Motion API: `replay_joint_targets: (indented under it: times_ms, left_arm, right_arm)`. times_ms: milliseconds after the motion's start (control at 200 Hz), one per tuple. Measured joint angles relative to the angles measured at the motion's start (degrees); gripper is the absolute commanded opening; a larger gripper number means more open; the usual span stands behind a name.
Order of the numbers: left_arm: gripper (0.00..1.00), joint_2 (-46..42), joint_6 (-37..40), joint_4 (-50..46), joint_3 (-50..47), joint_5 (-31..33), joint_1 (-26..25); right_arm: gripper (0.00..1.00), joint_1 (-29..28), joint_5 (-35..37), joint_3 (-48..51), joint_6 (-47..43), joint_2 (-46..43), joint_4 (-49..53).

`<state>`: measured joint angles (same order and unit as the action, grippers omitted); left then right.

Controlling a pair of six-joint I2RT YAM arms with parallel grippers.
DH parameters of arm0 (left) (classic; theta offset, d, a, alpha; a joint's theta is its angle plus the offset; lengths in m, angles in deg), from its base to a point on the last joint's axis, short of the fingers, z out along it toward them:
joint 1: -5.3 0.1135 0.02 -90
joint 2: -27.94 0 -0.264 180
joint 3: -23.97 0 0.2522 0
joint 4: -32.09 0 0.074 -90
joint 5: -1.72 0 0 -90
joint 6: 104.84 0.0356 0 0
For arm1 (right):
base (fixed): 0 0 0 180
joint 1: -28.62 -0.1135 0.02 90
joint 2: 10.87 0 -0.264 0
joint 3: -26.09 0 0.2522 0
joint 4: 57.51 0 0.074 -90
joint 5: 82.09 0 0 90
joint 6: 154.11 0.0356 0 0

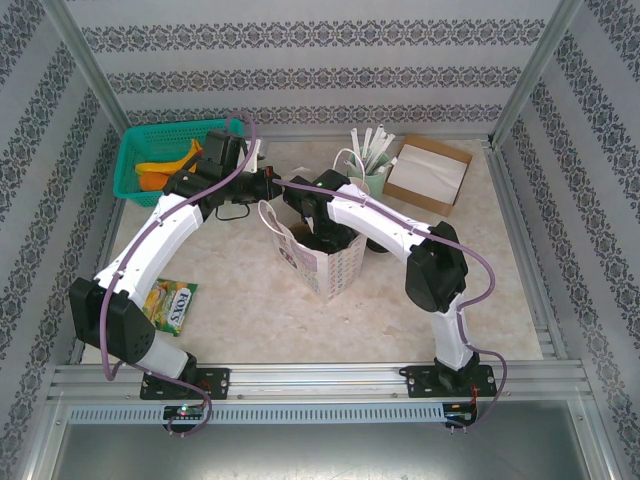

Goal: Pack the takeout coffee

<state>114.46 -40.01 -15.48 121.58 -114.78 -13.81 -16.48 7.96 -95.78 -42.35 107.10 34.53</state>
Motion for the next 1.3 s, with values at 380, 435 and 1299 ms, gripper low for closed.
replay_joint_targets:
  times_ms: [380,435,1299]
  left_arm:
    - [0.00,0.0,0.0,0.0,0.0,0.0,0.0]
    - [0.00,0.0,0.0,0.0,0.0,0.0,0.0]
    - [0.00,0.0,0.0,0.0,0.0,0.0,0.0]
  right_arm:
    - [0.73,0.0,-0.1,0.7,0.4,0.0,-0.6]
    - [0.73,0.0,-0.1,0.8,0.4,0.0,-0.6]
    - [0.73,0.0,-0.1,2.9,0.6,0.8,-1.6]
